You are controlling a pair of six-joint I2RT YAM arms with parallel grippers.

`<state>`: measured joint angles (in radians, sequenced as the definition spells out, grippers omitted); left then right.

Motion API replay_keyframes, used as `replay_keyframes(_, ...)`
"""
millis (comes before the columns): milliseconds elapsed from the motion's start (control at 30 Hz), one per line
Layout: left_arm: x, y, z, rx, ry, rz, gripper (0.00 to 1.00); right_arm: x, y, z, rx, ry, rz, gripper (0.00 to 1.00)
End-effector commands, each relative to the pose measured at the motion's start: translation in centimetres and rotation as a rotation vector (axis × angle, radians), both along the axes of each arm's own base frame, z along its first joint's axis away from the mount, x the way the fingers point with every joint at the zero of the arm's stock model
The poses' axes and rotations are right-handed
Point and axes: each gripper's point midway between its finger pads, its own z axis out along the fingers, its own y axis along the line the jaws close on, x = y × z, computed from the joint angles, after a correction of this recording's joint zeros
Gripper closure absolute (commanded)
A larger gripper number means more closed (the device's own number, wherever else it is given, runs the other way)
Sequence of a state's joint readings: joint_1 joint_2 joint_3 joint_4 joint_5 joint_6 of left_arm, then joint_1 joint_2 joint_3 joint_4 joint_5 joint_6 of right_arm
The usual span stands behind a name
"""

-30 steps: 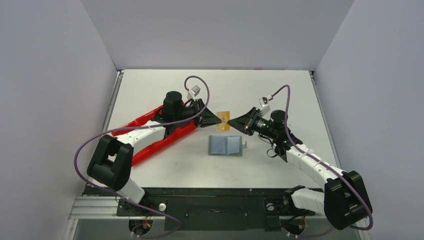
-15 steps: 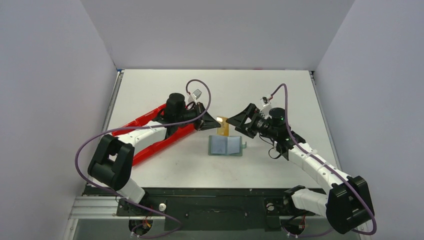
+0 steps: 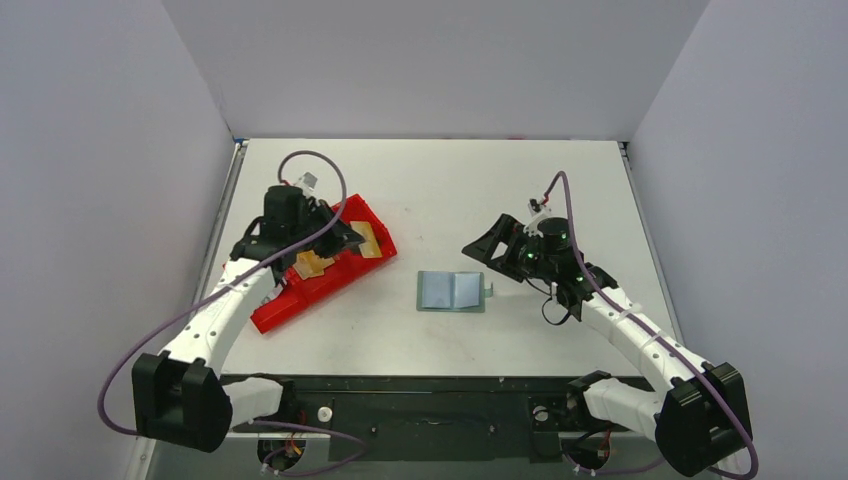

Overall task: Take the credit cards out of the card holder
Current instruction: Place the credit card in the storage box.

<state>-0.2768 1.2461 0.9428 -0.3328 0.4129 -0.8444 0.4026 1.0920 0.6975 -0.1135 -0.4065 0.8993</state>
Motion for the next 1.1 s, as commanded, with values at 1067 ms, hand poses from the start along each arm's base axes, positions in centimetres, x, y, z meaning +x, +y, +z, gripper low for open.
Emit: replay_keyframes(1067, 7.0, 15.8, -10.8, 0.344, 0.266, 0.37, 0.92, 1.3, -0.5, 0.1, -0.07, -0.039, 0.004, 0.17)
